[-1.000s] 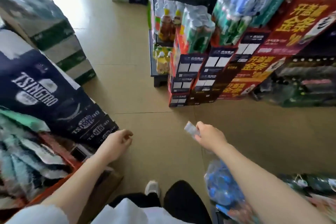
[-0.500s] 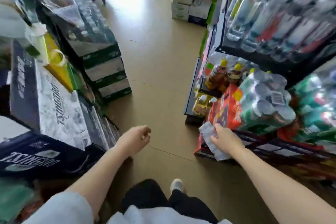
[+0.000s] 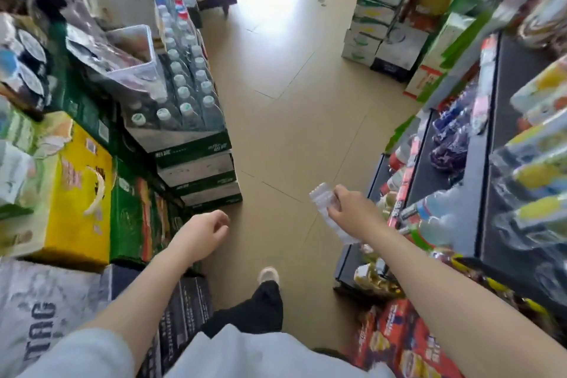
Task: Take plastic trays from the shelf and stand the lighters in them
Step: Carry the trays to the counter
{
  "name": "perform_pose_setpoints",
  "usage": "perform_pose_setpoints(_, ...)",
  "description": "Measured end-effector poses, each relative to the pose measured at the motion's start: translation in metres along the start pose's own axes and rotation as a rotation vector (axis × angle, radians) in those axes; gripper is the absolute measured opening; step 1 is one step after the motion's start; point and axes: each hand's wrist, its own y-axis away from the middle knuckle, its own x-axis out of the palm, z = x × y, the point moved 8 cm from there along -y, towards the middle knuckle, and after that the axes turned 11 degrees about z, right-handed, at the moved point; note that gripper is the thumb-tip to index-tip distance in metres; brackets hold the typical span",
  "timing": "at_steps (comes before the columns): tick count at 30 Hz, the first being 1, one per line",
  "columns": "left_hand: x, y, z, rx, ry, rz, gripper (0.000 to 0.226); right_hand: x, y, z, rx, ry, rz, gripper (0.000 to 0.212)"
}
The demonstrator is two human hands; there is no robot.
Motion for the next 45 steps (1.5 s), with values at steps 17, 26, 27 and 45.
perform_pose_setpoints(17, -0.247, -0.363, -0.130, 0.109, 0.097, -0.081, 0.025, -0.258, -0.374, -0.058, 0.129, 0.130, 0.024, 0.010)
perform_pose_setpoints(26, -0.357, -0.525, -0.114, -0.078, 0.209, -0.125, 0.025, -0.417, -0.572, 0.027, -0.066, 0.205, 0.018, 0.012)
perform_pose_setpoints(27, -0.371, -0.542, -0.108, -0.091, 0.221, -0.137, 0.025, -0.429, -0.594, 0.043, -0.094, 0.211, 0.023, 0.011)
perform_pose_setpoints(45, -0.707, -0.832, -0.010, -0.148, 0.258, -0.370, 0.007, -0.604, -1.000, 0.247, -0.226, 0.390, 0.150, 0.009)
